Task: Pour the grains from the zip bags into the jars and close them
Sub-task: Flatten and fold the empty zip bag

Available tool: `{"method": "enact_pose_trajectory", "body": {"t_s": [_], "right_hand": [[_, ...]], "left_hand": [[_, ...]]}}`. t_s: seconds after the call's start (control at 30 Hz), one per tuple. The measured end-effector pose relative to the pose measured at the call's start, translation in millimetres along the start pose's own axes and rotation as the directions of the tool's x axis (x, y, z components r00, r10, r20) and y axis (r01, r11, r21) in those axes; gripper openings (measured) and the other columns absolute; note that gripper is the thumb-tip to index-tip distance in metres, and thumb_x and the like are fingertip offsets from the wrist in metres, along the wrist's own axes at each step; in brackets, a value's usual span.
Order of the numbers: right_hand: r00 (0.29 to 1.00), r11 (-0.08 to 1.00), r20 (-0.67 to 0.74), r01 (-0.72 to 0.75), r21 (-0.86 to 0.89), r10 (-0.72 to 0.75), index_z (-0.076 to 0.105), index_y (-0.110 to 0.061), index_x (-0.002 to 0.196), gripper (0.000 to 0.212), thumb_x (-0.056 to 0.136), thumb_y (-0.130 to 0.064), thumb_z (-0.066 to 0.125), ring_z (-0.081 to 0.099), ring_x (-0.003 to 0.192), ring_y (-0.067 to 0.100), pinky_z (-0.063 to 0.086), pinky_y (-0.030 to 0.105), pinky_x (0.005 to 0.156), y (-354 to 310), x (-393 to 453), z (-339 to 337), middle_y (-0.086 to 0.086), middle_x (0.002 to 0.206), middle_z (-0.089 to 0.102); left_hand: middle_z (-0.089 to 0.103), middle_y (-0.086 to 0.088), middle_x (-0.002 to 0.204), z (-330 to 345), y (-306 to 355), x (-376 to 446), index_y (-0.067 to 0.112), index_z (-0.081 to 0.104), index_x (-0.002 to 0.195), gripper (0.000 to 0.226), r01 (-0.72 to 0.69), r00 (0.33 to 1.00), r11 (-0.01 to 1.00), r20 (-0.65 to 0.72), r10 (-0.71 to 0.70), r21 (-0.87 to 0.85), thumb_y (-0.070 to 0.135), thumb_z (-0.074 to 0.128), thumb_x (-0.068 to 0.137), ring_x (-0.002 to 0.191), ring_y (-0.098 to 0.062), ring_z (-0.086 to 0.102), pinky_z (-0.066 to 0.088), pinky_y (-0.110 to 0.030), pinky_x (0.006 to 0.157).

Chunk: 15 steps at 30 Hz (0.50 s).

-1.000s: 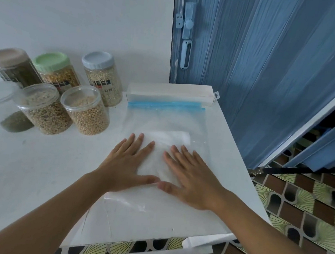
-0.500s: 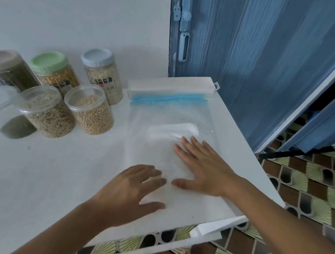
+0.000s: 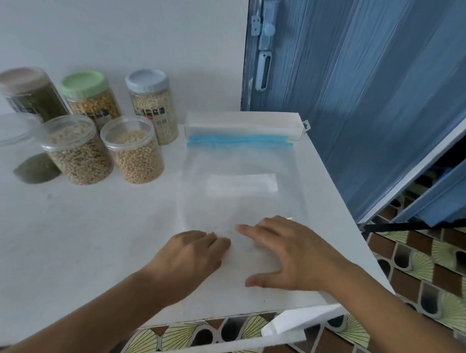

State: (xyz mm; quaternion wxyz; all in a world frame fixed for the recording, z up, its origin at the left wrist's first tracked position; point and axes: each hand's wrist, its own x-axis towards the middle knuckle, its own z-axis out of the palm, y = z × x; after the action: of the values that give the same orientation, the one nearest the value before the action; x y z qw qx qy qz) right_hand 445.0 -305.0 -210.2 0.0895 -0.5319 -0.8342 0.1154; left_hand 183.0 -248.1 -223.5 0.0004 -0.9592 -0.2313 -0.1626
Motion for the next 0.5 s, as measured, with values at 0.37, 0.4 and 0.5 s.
{"method": "enact_pose_trajectory", "body": {"t_s": [0.37, 0.4, 0.5], "right_hand": [[0.989, 0.992, 0.078, -0.124, -0.022, 0.125, 0.028, -0.036, 0.160, 0.062, 0.104, -0.023, 0.052, 0.061, 0.107, 0.026, 0.049, 0.034, 0.091, -12.3, 13.6, -20.1, 0.003, 0.130, 0.064], [0.988, 0.990, 0.073, -0.139, -0.002, 0.139, 0.029, -0.037, 0.159, 0.062, 0.104, -0.022, 0.053, 0.062, 0.103, 0.026, 0.050, 0.035, 0.088, -11.8, 14.0, -22.1, 0.003, 0.126, 0.065], [0.981, 0.978, 0.063, -0.189, 0.092, 0.184, 0.030, -0.042, 0.154, 0.062, 0.101, -0.022, 0.056, 0.060, 0.087, 0.020, 0.054, 0.039, 0.080, -7.4, 17.4, -25.0, -0.001, 0.101, 0.064]], "left_hand": [[0.072, 0.004, 0.098, -30.2, -4.3, 21.4, 0.031, 0.056, 0.121, 0.035, 0.402, 0.904, 0.903, 0.223, -0.365, -0.153, 0.051, 0.052, 0.093, 0.083, -0.024, 0.066, 0.054, -0.040, 0.079], [0.072, 0.006, 0.111, -31.4, -1.8, 18.4, 0.033, 0.051, 0.129, 0.046, 0.392, 0.905, 0.909, 0.237, -0.352, -0.145, 0.059, 0.050, 0.092, 0.092, -0.023, 0.068, 0.055, -0.039, 0.084], [0.061, 0.008, 0.138, -33.0, 5.3, 8.7, 0.034, 0.029, 0.153, 0.078, 0.321, 0.917, 0.945, 0.270, -0.293, -0.066, 0.071, 0.057, 0.091, 0.116, -0.018, 0.061, 0.052, -0.034, 0.097]]}}
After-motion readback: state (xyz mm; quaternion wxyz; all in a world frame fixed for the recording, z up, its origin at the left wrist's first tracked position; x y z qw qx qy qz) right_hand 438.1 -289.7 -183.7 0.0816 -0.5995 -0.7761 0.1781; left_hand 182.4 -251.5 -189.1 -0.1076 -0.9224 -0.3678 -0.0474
